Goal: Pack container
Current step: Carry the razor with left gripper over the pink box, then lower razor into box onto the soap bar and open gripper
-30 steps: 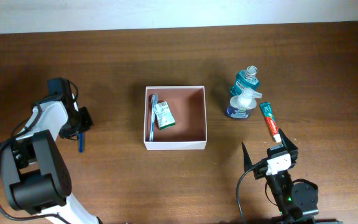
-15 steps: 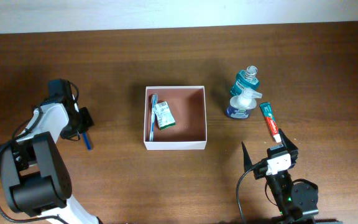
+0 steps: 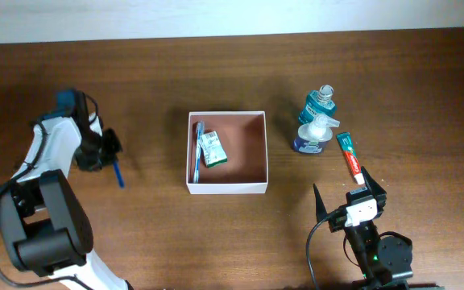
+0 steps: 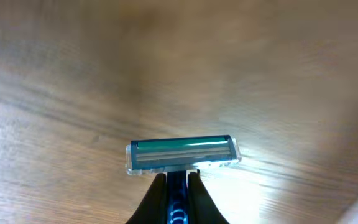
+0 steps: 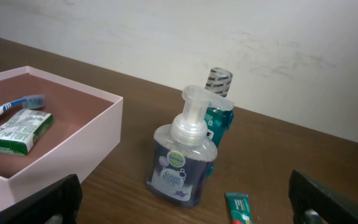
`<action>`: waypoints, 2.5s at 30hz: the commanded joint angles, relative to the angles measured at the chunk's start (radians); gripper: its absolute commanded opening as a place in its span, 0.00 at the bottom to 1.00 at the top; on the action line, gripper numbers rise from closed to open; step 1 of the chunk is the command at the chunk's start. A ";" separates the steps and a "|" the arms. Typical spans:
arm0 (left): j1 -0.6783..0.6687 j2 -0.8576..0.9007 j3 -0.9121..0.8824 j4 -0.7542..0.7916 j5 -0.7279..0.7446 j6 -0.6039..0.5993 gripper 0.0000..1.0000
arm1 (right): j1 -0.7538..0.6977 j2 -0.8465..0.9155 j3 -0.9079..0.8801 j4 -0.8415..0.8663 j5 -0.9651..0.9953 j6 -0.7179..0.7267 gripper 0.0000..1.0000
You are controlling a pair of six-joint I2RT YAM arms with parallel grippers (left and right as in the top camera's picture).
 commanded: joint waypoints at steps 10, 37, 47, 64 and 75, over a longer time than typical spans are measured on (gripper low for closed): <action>-0.175 -0.388 0.068 -0.018 0.163 0.002 0.01 | -0.006 -0.010 -0.005 -0.005 -0.002 0.001 0.98; -0.570 -0.287 0.068 0.000 -0.003 -0.154 0.01 | -0.006 -0.010 -0.005 -0.005 -0.002 0.001 0.98; -0.631 -0.185 0.068 0.005 -0.005 -0.154 0.01 | -0.006 -0.010 -0.005 -0.005 -0.002 0.001 0.98; -0.644 -0.095 0.065 0.019 -0.120 -0.209 0.01 | -0.006 -0.010 -0.005 -0.004 -0.002 0.001 0.98; -0.644 -0.016 0.056 0.058 -0.120 -0.209 0.00 | -0.006 -0.010 -0.005 -0.005 -0.002 0.001 0.98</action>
